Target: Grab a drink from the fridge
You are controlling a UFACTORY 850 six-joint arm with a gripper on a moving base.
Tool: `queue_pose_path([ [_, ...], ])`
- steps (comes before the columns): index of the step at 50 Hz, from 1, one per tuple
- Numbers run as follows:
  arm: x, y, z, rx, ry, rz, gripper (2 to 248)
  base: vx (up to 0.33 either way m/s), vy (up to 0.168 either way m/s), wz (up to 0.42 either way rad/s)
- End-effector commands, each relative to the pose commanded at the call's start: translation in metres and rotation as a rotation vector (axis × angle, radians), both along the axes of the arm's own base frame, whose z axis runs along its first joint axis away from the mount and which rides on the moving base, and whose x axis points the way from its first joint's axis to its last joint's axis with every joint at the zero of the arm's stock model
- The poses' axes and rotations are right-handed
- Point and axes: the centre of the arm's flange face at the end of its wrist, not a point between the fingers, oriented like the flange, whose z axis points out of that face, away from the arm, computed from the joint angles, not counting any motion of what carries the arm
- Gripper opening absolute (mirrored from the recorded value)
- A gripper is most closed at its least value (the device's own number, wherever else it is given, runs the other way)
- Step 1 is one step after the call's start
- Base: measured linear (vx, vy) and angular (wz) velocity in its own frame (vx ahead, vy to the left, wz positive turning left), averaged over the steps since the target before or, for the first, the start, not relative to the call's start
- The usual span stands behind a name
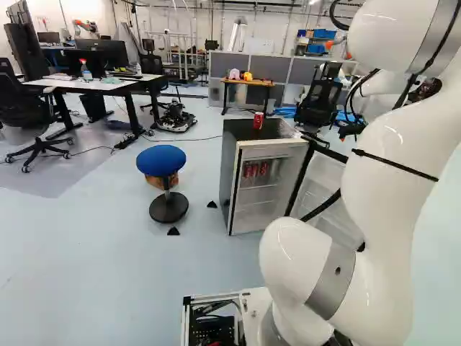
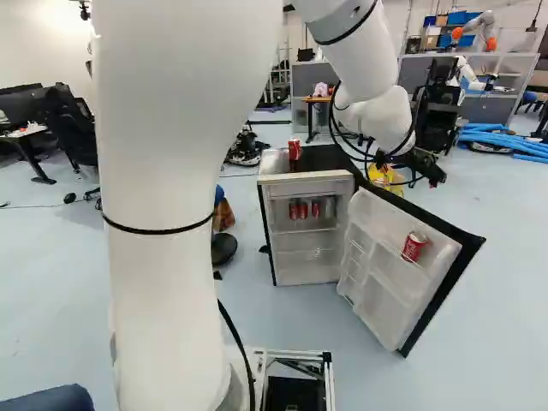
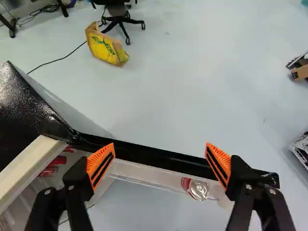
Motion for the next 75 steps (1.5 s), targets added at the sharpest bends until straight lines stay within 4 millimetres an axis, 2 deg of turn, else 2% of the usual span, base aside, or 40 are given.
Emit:
queue_pose_path([
  [49,0.045,-0.063,-0.024,0.182,0.174,-0.017,247,0.000,0.000,0.000],
  [75,0.069,-0.100,-0.032,0.193,0.177,-0.030,247,0.000,0.000,0.000],
])
